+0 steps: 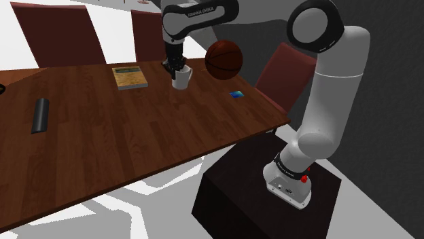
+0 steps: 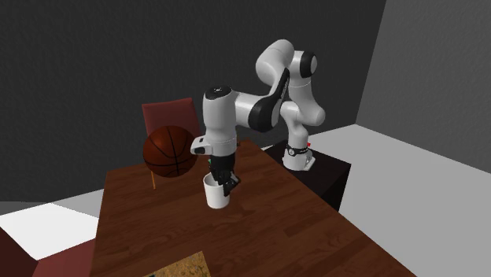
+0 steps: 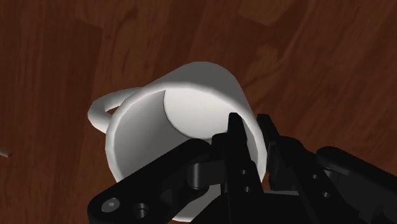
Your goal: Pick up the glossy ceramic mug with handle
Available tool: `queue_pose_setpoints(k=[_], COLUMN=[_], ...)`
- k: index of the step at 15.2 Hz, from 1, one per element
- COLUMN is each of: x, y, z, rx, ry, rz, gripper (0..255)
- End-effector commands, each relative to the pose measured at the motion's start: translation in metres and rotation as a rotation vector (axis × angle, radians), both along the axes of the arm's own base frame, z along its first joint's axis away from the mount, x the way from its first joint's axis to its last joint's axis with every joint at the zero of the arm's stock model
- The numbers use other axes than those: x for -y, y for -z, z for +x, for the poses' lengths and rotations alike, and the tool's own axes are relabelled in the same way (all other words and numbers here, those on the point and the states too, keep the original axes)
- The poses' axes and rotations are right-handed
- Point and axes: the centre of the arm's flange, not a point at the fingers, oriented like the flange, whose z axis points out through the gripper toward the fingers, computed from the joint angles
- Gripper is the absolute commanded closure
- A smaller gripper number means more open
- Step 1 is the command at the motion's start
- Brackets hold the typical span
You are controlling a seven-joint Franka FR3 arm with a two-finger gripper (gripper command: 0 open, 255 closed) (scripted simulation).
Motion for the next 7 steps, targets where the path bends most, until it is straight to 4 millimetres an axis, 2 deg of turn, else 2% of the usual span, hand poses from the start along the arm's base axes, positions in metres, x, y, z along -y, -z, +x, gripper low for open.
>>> queue_pose_setpoints(k=[1,5,7], x=[0.0,0.0,0.0], y=[-0.011,-0.032,-0.033], z=[-0.001,-0.001,-0.001], rx=[0.0,0.0,0.0], ry=[0.0,0.0,0.0], rz=[0.0,0.0,0.0], gripper=[255,255,255])
